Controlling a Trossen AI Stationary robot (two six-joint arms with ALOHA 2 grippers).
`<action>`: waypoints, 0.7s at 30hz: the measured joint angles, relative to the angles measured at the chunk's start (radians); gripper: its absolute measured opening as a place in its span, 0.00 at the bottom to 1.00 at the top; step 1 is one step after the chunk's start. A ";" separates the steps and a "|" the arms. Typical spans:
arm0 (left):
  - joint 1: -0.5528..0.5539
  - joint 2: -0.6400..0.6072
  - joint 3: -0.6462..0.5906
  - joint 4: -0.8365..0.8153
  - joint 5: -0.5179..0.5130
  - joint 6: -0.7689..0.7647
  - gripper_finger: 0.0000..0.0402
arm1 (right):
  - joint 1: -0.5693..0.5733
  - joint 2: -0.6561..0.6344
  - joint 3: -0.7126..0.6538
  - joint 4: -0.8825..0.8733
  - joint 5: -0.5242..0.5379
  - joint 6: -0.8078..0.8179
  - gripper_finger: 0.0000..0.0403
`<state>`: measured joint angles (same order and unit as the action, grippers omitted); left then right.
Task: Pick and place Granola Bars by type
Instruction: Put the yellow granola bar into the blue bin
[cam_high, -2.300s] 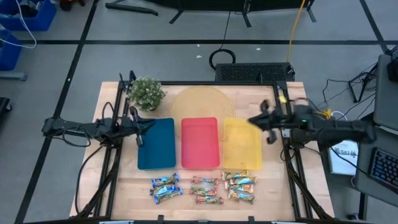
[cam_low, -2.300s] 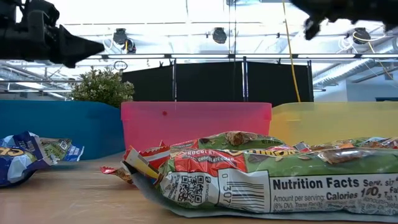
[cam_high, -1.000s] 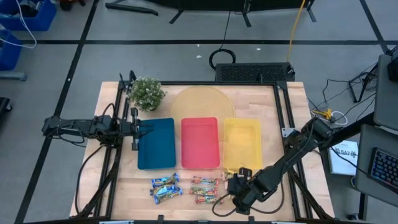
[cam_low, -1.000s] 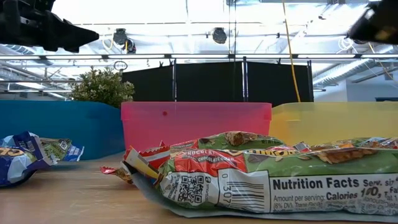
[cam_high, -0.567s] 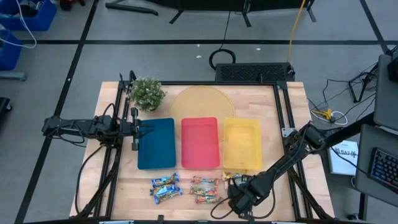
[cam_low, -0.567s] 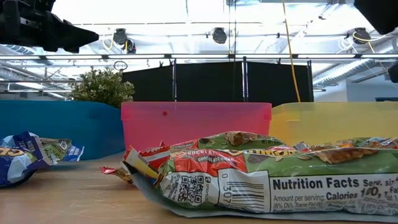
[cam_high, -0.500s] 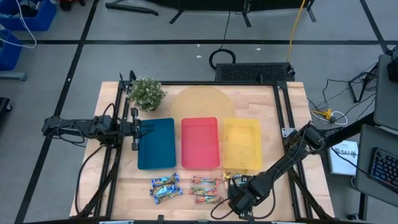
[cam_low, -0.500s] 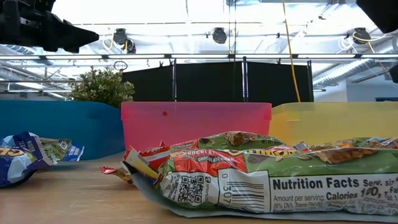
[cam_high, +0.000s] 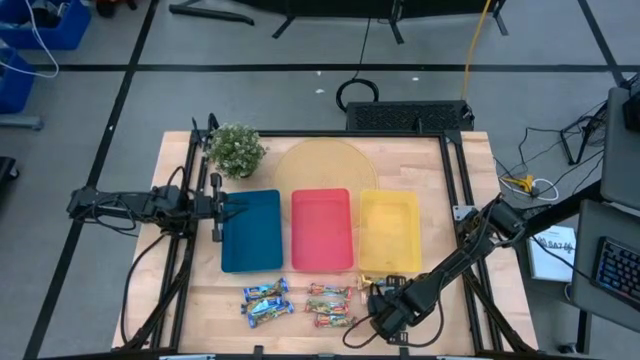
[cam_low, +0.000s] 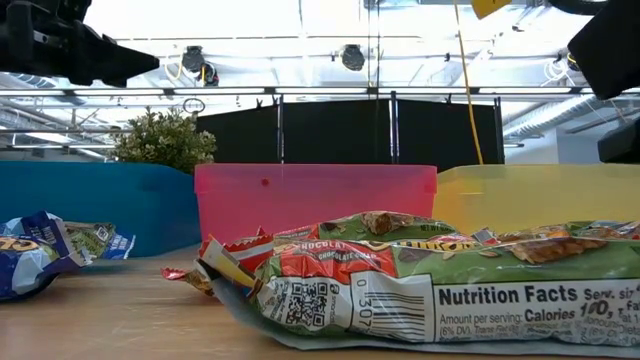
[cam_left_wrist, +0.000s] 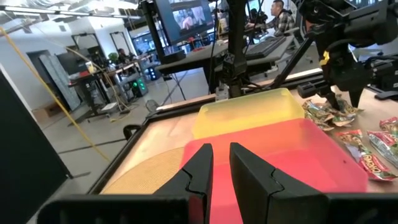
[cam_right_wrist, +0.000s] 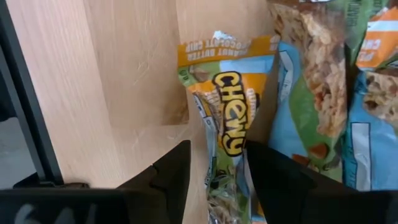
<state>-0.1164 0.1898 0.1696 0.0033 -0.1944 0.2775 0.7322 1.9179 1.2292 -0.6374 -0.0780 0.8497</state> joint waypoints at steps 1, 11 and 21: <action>0.000 0.000 0.000 0.003 0.000 0.007 0.16 | 0.002 0.000 -0.005 0.005 0.002 0.000 0.39; 0.000 0.000 0.000 0.033 0.001 0.007 0.16 | 0.002 0.003 -0.014 0.026 0.023 0.015 0.36; 0.000 0.000 0.000 0.054 0.002 0.002 0.16 | -0.027 -0.021 -0.017 0.078 0.000 0.004 0.08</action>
<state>-0.1162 0.1898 0.1696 0.0570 -0.1928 0.2792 0.7055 1.8973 1.2123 -0.5595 -0.0782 0.8534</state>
